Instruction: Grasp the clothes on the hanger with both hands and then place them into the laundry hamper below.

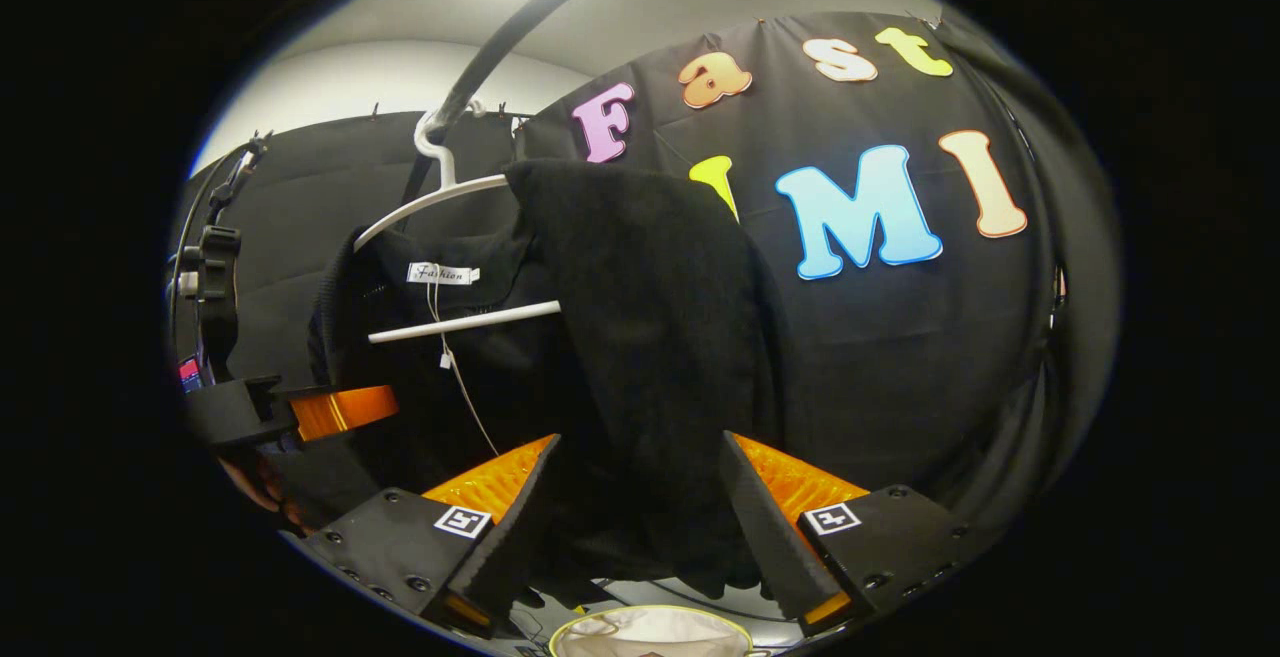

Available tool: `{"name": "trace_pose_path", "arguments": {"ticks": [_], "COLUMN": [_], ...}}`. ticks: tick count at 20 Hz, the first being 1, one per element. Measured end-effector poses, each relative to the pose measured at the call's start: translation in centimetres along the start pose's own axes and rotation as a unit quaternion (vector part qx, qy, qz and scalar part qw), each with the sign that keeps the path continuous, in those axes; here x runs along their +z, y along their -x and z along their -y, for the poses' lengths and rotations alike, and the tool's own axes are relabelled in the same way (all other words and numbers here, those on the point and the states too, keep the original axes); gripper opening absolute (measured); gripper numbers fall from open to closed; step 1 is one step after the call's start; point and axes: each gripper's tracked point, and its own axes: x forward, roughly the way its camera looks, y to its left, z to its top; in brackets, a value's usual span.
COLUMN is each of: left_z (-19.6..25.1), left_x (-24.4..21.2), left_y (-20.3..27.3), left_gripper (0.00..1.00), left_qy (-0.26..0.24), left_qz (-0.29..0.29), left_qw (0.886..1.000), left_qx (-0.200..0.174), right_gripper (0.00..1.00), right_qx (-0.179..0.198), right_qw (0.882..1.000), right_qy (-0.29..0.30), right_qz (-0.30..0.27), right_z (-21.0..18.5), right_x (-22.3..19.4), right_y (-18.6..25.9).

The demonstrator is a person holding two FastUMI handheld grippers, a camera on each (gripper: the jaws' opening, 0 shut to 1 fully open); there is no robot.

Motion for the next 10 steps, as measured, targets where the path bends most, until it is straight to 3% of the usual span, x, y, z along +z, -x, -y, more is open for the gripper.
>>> {"name": "trace_pose_path", "arguments": {"ticks": [1, 6, 10], "left_z": [0.6, 1.3, 1.3], "left_x": [0.1, 0.6, 2.0], "left_y": [0.5, 2.9, 4.9], "left_gripper": [0.06, 0.02, 0.02], "left_qy": [0.000, -0.003, -0.004], "left_qz": [-0.002, 0.009, 0.029], "left_qw": [1.000, 0.999, 0.996], "left_qx": [-0.007, -0.053, -0.089], "right_gripper": [0.98, 0.98, 0.98], "right_qx": [0.010, 0.034, -0.006], "right_qw": [1.000, 0.999, 1.000], "right_qy": [0.008, 0.007, 0.010], "right_qz": [0.007, 0.023, 0.022], "right_z": [-0.5, -2.8, -2.6], "right_x": [0.7, 1.7, 1.7], "right_y": [-0.2, -0.4, -0.8]}}
